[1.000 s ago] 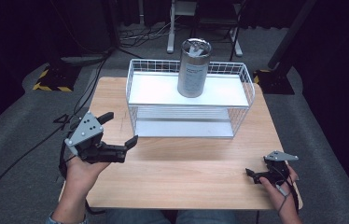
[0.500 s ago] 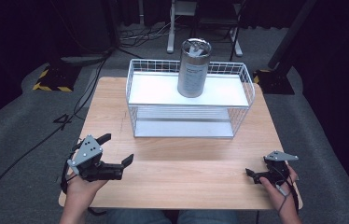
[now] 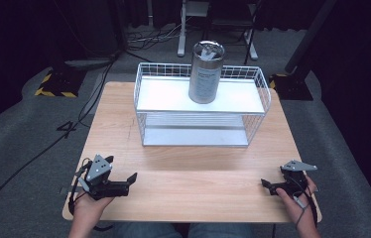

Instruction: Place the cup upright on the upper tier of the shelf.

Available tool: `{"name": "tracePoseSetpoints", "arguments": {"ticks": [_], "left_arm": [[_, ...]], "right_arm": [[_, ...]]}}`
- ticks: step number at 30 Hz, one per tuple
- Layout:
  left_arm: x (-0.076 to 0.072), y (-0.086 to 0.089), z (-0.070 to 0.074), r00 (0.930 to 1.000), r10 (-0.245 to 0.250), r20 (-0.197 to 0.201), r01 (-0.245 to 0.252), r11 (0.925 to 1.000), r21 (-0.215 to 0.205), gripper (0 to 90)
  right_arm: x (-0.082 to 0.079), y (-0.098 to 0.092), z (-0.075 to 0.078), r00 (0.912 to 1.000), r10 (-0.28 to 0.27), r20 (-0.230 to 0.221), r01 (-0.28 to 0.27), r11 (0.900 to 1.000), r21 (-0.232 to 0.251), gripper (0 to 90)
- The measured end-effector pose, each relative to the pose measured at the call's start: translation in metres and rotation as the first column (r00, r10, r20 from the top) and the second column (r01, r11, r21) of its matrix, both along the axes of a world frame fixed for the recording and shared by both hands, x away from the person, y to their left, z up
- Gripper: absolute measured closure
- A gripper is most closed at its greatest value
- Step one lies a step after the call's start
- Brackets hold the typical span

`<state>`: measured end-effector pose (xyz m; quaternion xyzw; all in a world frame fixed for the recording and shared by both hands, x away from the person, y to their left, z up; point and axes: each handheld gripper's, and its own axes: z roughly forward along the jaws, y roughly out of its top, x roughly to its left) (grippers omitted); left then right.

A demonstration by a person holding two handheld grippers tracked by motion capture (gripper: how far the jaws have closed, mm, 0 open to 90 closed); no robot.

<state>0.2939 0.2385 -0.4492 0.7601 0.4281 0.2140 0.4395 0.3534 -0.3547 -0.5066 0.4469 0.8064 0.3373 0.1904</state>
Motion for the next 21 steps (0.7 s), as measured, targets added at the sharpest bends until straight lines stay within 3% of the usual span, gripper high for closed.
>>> {"name": "tracePoseSetpoints", "arguments": {"ticks": [8,21], "left_arm": [[0.001,0.011,-0.025,0.9975,0.043,-0.056,-0.042,0.9988,0.025,1.7],[0.008,0.011,-0.048,0.9899,0.065,-0.126,-0.045,0.9868,0.156,3.7]], "right_arm": [[0.000,0.000,0.000,1.0000,0.000,0.000,0.000,1.000,0.000,0.5],[0.000,0.000,0.000,1.0000,0.002,-0.001,-0.002,1.000,0.003,0.6]]}}
